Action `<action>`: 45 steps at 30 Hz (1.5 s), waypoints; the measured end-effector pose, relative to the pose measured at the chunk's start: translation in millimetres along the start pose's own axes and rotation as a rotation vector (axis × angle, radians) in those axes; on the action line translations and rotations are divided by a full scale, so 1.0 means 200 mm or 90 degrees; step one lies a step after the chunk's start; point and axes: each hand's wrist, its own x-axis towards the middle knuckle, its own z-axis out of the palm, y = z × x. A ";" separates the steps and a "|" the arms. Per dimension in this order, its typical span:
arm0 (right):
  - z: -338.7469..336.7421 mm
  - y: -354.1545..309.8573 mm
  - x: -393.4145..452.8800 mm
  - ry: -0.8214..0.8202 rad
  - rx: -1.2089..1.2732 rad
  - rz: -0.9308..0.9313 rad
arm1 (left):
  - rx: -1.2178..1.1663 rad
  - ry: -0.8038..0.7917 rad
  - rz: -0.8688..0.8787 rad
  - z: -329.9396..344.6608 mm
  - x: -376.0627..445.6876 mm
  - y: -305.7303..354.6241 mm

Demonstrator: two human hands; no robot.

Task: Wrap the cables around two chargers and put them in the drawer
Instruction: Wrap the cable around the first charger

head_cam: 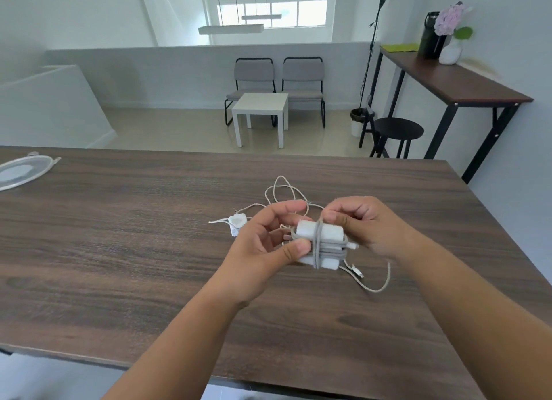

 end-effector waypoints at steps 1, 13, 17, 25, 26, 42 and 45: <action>0.03 0.03 0.00 0.026 0.047 -0.001 | -0.036 0.013 0.000 0.01 0.00 0.00; 0.18 0.11 -0.12 0.205 -0.425 -0.083 | -0.047 0.201 0.028 0.10 0.10 0.01; 0.20 0.04 -0.13 0.263 -0.408 -0.038 | -0.037 0.188 0.031 0.10 0.10 0.00; 0.11 -0.03 -0.12 0.121 -0.012 0.126 | 0.027 0.090 0.004 0.07 0.08 0.00; 0.10 -0.04 -0.13 0.085 0.005 0.114 | 0.030 0.085 0.003 0.07 0.08 0.00; 0.15 -0.07 -0.18 0.076 -0.667 0.001 | 0.071 0.237 0.022 0.13 0.16 -0.08; 0.12 -0.11 -0.16 0.033 -0.693 -0.001 | 0.133 0.240 0.025 0.11 0.15 -0.11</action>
